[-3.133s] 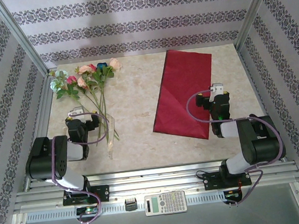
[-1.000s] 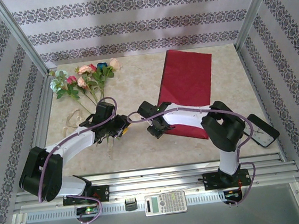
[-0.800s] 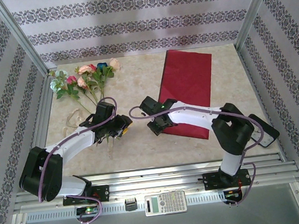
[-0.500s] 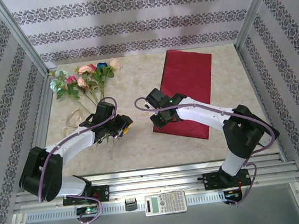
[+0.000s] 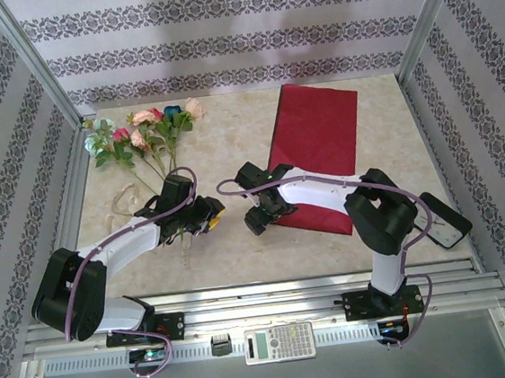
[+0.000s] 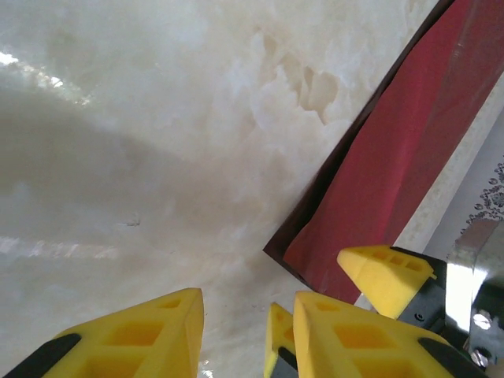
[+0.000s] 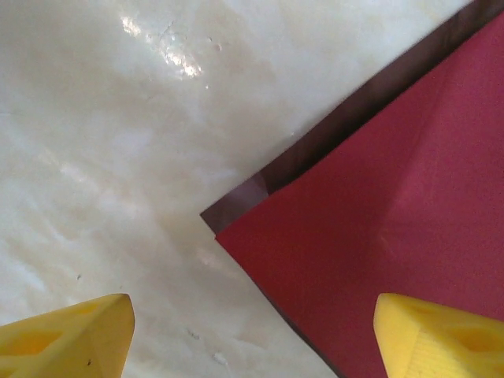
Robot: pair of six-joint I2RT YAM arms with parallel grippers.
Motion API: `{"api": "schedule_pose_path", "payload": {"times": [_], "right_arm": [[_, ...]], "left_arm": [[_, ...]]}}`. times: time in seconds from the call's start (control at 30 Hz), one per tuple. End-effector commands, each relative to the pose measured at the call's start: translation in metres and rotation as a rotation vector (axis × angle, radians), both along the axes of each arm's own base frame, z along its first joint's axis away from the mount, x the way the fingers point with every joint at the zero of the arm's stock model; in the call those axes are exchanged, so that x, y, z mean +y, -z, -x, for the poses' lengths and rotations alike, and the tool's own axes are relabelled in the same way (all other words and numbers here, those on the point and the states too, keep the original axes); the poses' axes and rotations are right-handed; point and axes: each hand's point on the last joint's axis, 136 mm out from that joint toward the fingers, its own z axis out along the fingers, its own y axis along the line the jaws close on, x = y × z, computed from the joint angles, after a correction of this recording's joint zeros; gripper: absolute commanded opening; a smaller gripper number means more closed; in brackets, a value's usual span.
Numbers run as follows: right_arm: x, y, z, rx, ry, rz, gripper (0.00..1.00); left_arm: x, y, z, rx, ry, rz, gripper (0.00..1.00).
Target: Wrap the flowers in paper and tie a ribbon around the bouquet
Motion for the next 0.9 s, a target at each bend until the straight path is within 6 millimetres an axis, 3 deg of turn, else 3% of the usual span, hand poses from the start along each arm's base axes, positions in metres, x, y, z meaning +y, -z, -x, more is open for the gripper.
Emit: {"api": "schedule_pose_path", "payload": {"times": [0.0,0.4,0.87], "right_arm": [[-0.003,0.002,-0.008,-0.035,0.008,0.077,0.77],[-0.001,0.01,-0.02,-0.057,0.016,0.116,0.62],[-0.002,-0.002,-0.023,-0.087,0.026,0.099,0.21]], "left_arm": [[0.001,-0.009,-0.001,-0.024,-0.019,0.03,0.35],[0.002,-0.011,0.0,-0.026,-0.022,0.03,0.35],[0.0,-0.011,-0.003,-0.034,-0.019,0.039,0.35]]}}
